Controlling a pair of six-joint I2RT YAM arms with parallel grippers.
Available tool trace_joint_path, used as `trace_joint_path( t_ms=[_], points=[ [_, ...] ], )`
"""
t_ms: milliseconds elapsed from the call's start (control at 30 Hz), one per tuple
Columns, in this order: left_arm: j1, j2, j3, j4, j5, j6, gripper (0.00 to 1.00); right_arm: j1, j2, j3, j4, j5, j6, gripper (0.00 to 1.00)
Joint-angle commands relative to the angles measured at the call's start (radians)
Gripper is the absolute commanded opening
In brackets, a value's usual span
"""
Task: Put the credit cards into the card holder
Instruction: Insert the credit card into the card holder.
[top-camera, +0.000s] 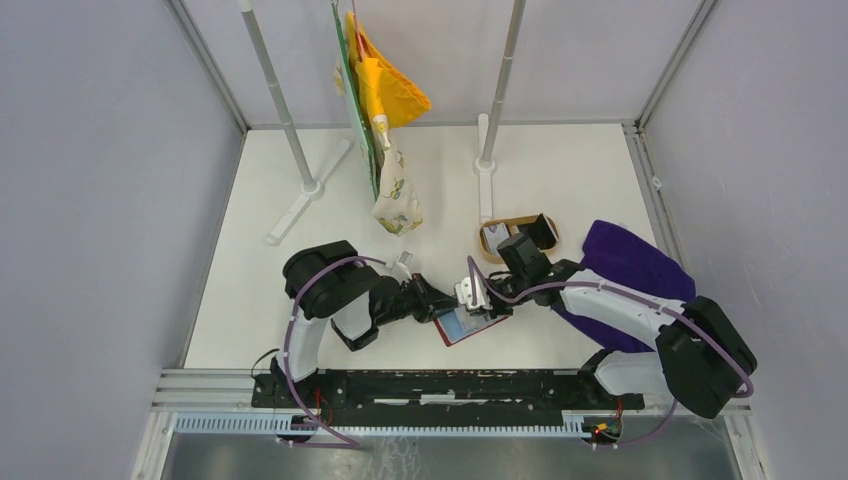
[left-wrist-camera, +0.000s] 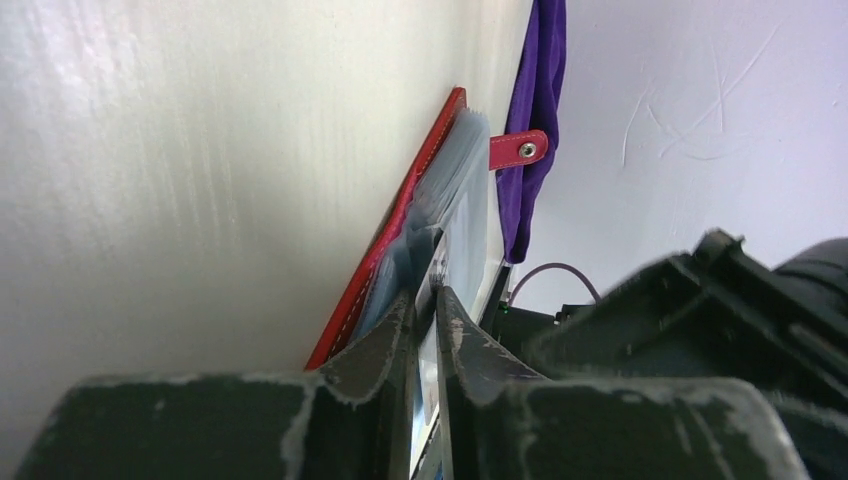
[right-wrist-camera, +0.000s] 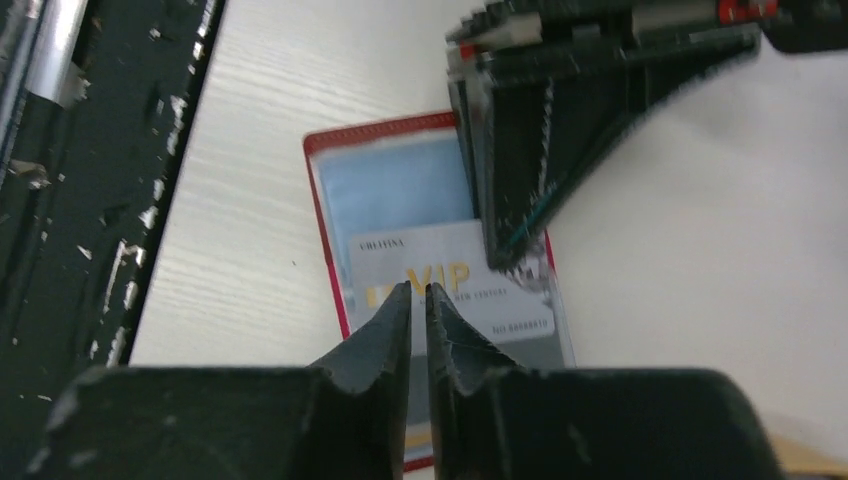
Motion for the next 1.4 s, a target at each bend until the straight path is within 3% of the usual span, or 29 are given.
trace_joint_path(
  t_ms=[0, 133, 400, 767, 1167, 1367],
  points=[
    [-0.012, -0.018, 0.019, -0.042, 0.026, 0.017, 0.21, 0.117, 0.032, 0.064, 0.054, 0.021, 0.036, 0.10],
    [-0.019, -0.028, 0.029, -0.069, 0.022, 0.025, 0.23, 0.234, 0.094, 0.096, 0.096, 0.222, 0.095, 0.03],
    [-0.021, -0.015, 0.043, -0.070, 0.028, 0.026, 0.25, 0.345, 0.176, 0.098, 0.124, 0.494, 0.085, 0.03],
    [-0.020, -0.004, 0.050, -0.066, 0.045, 0.025, 0.32, 0.358, 0.178, 0.094, 0.030, 0.584, -0.034, 0.04],
    [-0.017, -0.027, 0.042, -0.068, 0.043, 0.033, 0.40, 0.241, 0.102, 0.083, -0.051, 0.515, -0.089, 0.05],
    [-0.017, -0.108, 0.034, -0.120, 0.040, 0.071, 0.40, 0.083, 0.020, 0.126, -0.171, 0.122, -0.121, 0.10]
  ],
)
